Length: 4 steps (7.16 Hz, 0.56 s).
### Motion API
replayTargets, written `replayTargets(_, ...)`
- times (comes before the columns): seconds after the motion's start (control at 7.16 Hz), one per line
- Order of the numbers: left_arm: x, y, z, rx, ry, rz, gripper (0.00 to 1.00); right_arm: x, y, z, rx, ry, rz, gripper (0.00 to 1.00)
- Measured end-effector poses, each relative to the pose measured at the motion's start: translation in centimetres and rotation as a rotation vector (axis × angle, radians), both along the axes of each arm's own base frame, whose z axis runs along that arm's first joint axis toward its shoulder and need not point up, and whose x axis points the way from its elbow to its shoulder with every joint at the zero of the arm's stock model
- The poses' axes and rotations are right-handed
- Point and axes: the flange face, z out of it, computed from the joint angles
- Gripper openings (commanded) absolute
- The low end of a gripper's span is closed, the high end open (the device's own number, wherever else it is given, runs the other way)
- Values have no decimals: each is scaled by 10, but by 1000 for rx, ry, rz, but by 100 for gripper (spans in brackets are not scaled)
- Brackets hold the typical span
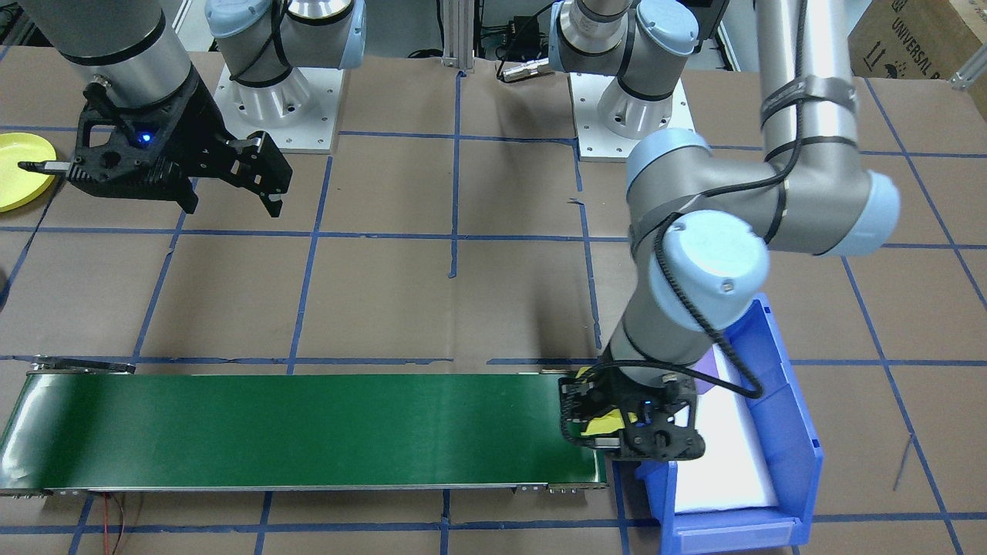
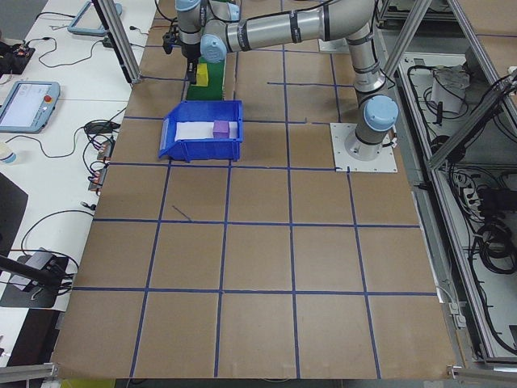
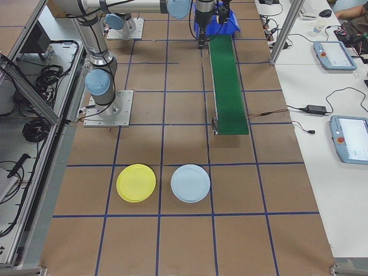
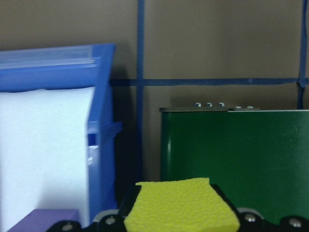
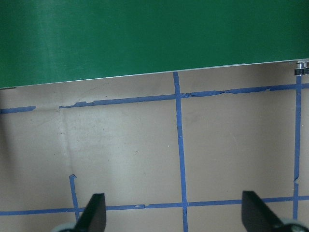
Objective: Move block left to right into plate
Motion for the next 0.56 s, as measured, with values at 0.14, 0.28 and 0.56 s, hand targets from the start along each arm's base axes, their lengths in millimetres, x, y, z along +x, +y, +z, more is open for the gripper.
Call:
replayTargets(0.14, -22, -1, -29, 2, 0, -18, 32, -1, 0, 0, 1, 0, -2, 100)
replayTargets(0.28, -30, 3, -51, 19, 0, -30, 47, -1, 0, 0, 1, 0, -3, 100)
replayTargets(0.56, -34, 11, -67, 32, 1, -36, 100, -2, 0, -1, 2, 0, -3, 100)
